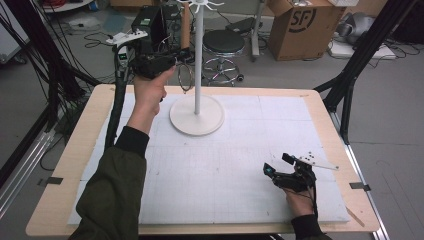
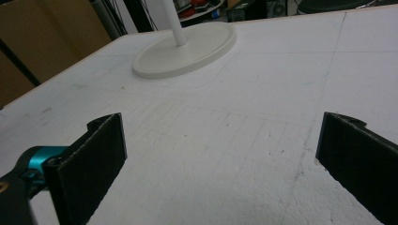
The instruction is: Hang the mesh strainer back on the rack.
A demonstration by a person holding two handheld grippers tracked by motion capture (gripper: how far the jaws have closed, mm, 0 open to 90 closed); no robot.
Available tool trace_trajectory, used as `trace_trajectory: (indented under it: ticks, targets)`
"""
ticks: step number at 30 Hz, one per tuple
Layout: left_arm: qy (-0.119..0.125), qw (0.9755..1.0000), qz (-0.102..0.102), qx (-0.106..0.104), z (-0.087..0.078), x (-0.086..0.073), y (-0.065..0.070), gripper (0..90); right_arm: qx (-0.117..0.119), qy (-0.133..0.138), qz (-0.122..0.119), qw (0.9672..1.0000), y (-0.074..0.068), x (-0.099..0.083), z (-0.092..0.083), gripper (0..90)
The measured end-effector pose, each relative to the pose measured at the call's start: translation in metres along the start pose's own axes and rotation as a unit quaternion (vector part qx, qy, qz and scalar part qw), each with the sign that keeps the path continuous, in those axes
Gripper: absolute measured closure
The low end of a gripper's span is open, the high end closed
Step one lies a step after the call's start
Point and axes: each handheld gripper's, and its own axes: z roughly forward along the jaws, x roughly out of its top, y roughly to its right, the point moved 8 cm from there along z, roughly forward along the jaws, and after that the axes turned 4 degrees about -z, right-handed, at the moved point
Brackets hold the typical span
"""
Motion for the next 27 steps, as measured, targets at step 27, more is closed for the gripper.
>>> trace_trajectory:
  ticks: [27]
  targets:
    - [0.003,0.9993,-0.036,-0.01,0.0054,-0.0038,-0.0083,46.9,-0.003,0.007,0.001,1.0,0.0021,0.0005,-0.0048,0.9]
